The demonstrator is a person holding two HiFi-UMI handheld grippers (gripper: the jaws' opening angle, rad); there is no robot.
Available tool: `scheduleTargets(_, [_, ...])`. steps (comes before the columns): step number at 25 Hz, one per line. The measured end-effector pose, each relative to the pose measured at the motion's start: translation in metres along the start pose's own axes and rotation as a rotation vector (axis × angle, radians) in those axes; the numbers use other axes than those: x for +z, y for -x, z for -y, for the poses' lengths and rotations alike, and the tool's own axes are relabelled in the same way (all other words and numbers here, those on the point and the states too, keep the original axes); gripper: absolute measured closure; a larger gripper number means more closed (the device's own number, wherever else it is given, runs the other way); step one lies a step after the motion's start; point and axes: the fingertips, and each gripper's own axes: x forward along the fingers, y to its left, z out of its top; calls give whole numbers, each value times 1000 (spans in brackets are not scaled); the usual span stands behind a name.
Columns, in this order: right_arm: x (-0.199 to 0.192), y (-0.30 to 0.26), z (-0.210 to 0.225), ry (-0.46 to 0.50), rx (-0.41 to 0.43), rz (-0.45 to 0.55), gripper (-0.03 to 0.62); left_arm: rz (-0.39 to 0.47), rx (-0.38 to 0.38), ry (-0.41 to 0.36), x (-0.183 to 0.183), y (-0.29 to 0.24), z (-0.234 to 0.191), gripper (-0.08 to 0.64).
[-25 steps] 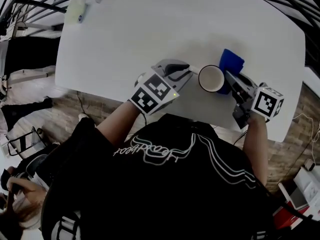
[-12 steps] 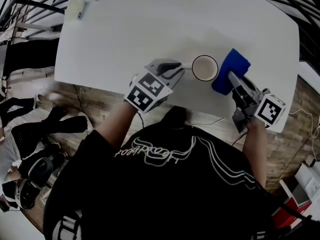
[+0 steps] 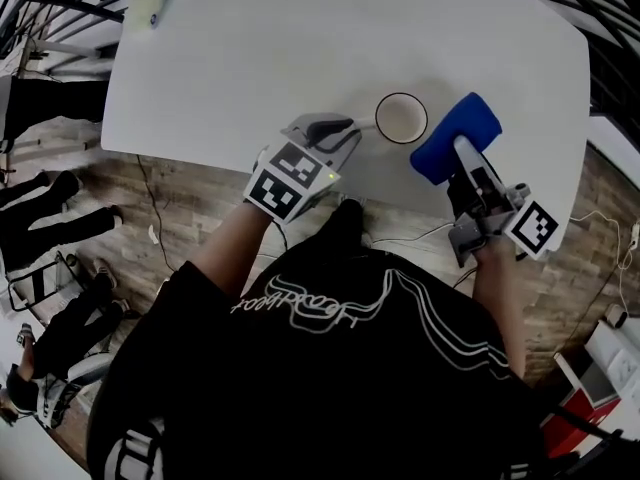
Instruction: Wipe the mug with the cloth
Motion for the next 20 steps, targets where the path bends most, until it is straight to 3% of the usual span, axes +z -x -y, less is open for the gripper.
scheduleTargets(11, [-3,4,17,-83,-5,79,534,3,-6,-18,5,-3,26,506])
scheduleTargets(20, [-12,-4,47,-39,-167,14,533,6,-36,-24,5,-2,33,506])
